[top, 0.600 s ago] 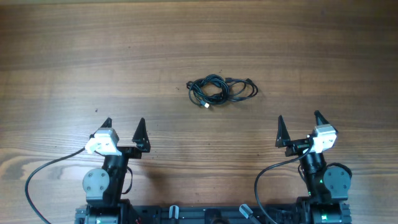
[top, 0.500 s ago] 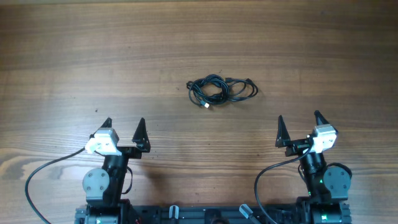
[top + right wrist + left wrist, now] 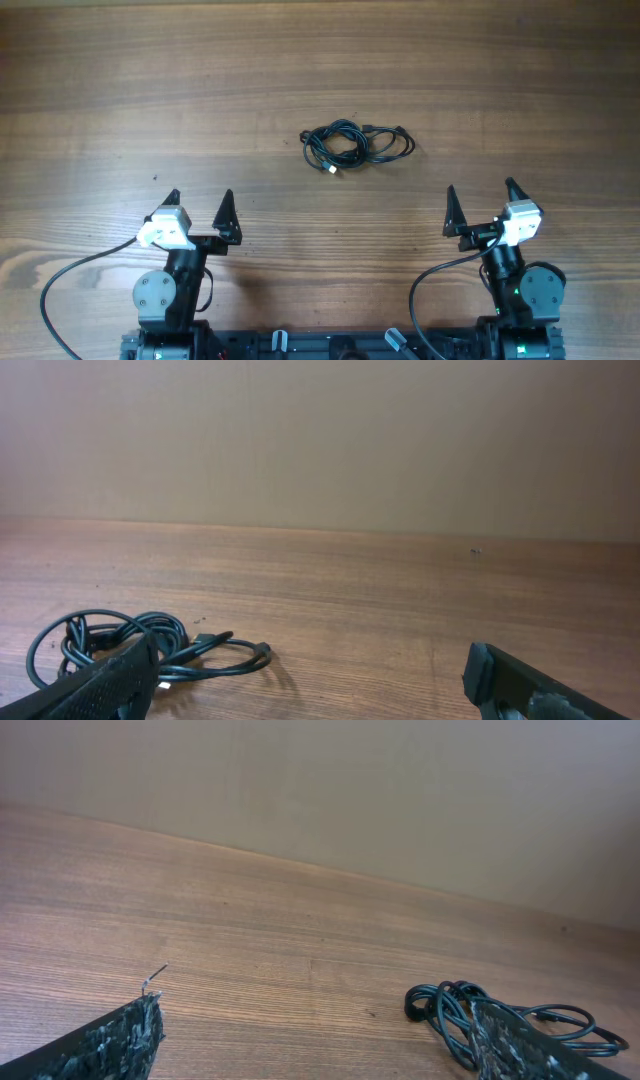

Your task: Untangle cables

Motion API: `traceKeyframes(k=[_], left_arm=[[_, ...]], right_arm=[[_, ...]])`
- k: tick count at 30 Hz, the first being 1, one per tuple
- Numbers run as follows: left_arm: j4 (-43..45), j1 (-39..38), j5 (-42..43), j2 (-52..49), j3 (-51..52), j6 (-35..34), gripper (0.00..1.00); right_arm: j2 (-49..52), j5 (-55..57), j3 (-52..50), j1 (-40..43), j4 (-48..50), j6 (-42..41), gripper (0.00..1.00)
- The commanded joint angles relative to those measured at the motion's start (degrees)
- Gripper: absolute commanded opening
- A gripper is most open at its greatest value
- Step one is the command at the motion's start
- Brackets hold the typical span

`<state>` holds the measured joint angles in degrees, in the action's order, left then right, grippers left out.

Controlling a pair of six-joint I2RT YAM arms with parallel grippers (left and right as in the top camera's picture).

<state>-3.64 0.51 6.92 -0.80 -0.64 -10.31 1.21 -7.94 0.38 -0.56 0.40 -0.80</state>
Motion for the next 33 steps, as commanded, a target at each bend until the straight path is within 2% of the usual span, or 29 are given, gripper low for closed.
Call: traceKeyframes(k=[1,24,26,32,33], left_arm=[[-0.22,0.46,0.09,0.42,0.31,0.92,1.0],[-0.22,0.46,0.07,0.42,0.31,0.98,1.0],[-0.33,0.5,-2.49,0.42,0.31,1.09,1.0],[-0.17,0.5,-2.4,0.42,0.31,0.87,1.0],[0.35,0.5,-0.22,0.42,0.31,0.87,1.0]], right_arm=[[-0.42,-0.96,-0.09,-0.15,0.2,-0.7,1.0],[-0.42,-2.27,-0.09,-0.15,0.46,-0.72,1.0],[-0.42,-4.04,-0.09,-0.15,3.04,-0.87,1.0],[-0.42,-6.19,0.37,-0.15,6.1,-2.49,1.0],[-0.42,-6.14,0.52,-0.15,6.6,-4.26,1.0]])
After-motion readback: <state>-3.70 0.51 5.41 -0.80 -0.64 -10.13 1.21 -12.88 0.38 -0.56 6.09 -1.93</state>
